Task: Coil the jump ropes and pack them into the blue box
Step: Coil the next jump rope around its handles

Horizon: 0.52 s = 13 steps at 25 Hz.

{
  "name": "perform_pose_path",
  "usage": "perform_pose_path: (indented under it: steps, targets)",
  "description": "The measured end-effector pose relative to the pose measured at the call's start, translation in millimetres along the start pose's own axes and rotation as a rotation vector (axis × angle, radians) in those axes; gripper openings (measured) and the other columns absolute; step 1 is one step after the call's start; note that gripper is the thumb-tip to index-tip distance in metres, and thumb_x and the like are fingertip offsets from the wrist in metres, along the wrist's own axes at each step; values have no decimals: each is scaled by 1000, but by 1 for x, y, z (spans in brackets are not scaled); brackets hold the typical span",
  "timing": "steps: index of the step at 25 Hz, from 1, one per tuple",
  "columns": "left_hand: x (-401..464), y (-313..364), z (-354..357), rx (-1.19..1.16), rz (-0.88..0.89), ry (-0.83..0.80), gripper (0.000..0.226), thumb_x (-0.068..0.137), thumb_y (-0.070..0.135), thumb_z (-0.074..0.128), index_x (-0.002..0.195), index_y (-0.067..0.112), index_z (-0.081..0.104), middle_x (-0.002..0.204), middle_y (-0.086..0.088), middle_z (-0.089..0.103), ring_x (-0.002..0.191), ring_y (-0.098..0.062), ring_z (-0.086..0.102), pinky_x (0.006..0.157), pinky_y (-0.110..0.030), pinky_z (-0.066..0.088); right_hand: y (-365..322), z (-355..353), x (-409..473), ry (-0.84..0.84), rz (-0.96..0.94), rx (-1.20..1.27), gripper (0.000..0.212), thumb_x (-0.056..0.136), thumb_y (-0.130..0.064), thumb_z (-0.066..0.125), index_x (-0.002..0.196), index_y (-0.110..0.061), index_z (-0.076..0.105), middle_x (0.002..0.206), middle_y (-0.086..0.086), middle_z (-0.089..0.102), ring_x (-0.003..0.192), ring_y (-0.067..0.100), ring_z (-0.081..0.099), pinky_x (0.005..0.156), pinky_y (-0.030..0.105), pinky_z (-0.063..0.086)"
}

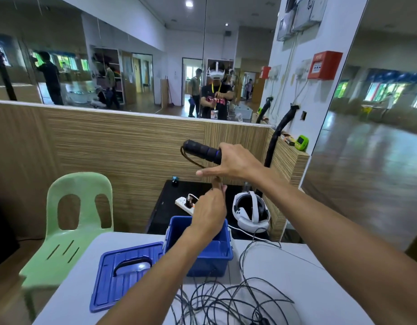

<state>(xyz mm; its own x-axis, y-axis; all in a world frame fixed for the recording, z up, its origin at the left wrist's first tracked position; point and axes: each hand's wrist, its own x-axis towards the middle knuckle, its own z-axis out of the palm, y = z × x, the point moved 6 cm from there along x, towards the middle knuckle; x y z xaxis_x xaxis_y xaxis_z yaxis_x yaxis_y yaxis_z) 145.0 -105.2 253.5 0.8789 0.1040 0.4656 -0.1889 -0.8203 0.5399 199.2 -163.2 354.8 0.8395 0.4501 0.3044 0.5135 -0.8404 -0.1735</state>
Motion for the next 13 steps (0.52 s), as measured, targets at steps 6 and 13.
perform_pose_path:
  steps: [6,13]
  targets:
    - [-5,5,-2,-17,99,17,28,105,29,23,106,10,44,77,-7,61,71,-33,61,61,-41,43,-4,-5,-3,10,10,12,36,75,-22,77,97,-17,49,89,3,58,75,19,59,62,29,49]
    - [-1,-50,-14,-455,141,-353,64,89,72,29,86,11,46,73,-2,45,64,-9,39,66,-30,37,-26,-5,-41,-216,-255,90,18,82,-18,73,93,-21,59,82,-4,63,72,12,62,65,27,52]
